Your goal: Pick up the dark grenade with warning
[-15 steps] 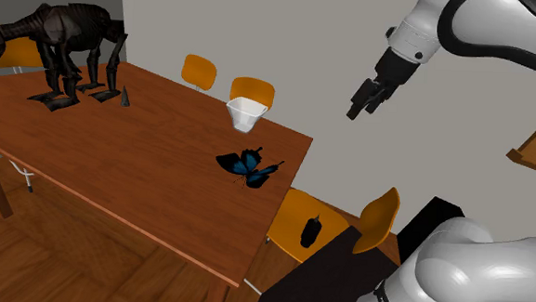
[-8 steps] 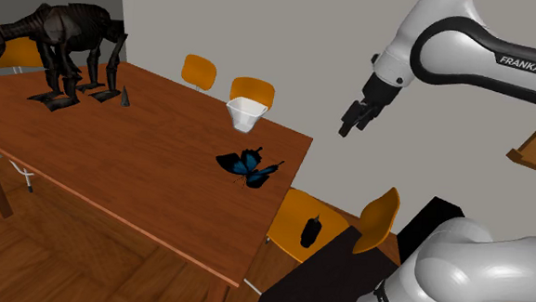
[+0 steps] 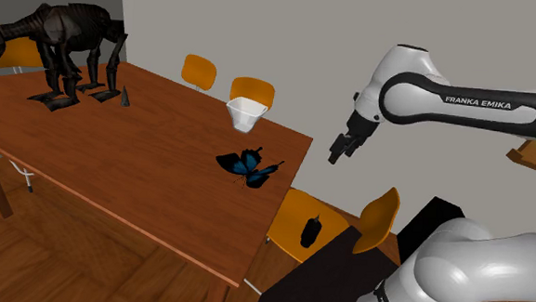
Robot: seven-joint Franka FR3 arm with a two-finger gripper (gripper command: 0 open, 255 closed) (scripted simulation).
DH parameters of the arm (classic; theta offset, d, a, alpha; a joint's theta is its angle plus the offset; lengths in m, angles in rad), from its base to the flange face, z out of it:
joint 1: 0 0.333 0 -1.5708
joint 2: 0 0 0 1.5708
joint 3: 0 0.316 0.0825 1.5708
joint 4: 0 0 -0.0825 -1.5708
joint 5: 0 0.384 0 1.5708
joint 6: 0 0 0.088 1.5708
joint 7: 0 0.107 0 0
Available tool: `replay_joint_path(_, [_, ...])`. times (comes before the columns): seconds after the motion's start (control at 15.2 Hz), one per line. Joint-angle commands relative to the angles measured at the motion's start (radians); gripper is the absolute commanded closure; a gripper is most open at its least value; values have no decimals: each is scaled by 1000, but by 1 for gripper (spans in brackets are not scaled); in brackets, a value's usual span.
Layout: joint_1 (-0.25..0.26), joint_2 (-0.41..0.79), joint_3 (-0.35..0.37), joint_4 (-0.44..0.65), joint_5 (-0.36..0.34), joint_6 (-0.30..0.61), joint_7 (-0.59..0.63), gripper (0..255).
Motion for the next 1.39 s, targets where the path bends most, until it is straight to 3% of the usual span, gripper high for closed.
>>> replay_joint_path(0.0, [-3, 45, -15, -35, -2, 64, -10, 0])
replay_joint_path(0.46, [-19, 208, -78, -145, -14, 277, -60, 0])
replay_joint_path(0.86, [-22, 414, -136, -195, -4, 480, -119, 0])
replay_joint_path(1.12, [-10, 583, -175, -202, 38, 619, -181, 0])
replay_joint_path(1.32, [6, 724, -197, -192, 112, 718, -256, 0])
